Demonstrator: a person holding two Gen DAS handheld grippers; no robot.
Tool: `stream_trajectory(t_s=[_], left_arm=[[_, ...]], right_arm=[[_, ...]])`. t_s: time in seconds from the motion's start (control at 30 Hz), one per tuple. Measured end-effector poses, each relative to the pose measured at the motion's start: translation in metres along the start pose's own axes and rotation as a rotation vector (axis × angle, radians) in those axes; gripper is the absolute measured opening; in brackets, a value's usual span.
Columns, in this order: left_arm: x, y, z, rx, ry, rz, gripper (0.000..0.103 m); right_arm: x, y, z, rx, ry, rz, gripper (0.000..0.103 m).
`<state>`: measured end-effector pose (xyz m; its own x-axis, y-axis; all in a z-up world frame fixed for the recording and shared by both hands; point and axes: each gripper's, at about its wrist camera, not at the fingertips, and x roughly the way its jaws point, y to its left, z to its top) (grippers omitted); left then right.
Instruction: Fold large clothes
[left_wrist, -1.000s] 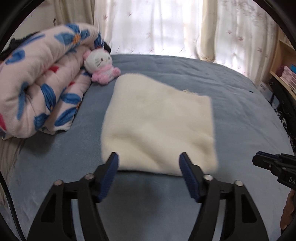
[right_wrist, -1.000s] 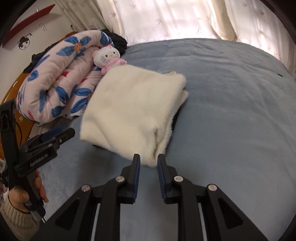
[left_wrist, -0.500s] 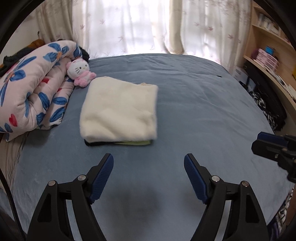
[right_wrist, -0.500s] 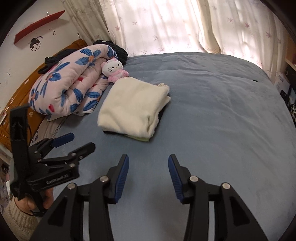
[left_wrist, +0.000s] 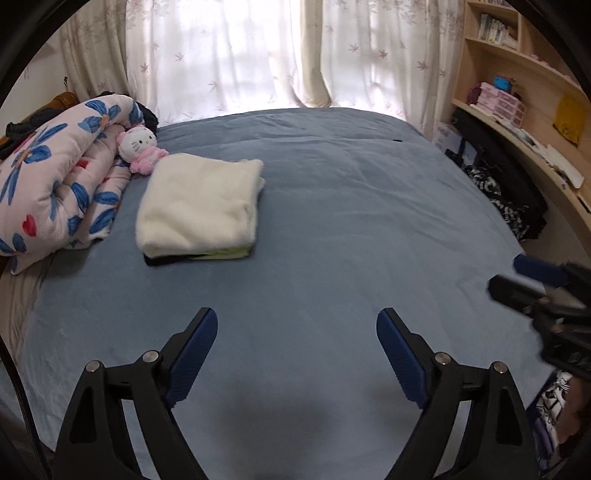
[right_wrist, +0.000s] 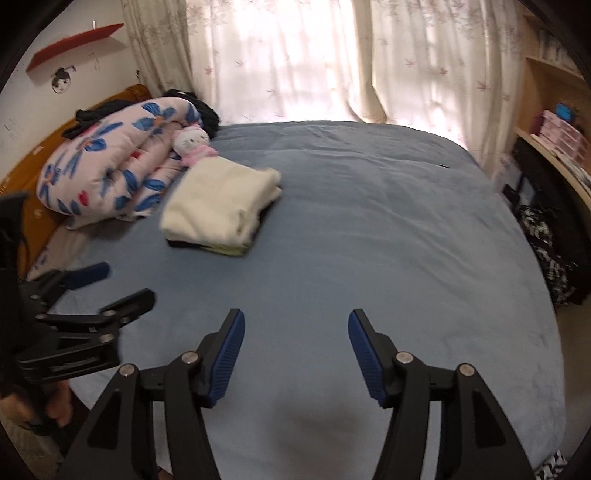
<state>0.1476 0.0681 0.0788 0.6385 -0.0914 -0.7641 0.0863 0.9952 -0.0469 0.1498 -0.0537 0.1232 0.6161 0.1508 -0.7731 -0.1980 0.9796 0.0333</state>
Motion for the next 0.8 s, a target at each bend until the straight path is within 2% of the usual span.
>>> stream_trajectory(t_s=[0.2,0.27,0.43,0.57,0.8], left_arm=[[-0.014,-0.032,-0.049,-0.022,-0.057,-0.001,0.088],[-0.018,-0.043,-0.068,-0.018,-0.085,0.020,0.092],[-0.026,-0.063,-0.111,-0.056,-0.113,0.076,0.096],[-0.024,-0.064,-0.128,-0.097,-0.085,0.078,0.096],[-0.025,-0.061,-0.144,-0.126,-0.088,0.087,0.096]], right_arm=[[-0.009,-0.013,-0.055,0.034,-0.037,-0.034,0.064],[-0.014,-0.016,-0.075,0.064,-0.063,-0.031,0.071],[-0.020,-0.017,-0.110,0.101,-0.111,-0.055,0.072],[-0.023,-0.018,-0.132,0.131,-0.130,-0.066,0.073],[-0.026,-0.012,-0.152,0.097,-0.163,-0.091,0.074]])
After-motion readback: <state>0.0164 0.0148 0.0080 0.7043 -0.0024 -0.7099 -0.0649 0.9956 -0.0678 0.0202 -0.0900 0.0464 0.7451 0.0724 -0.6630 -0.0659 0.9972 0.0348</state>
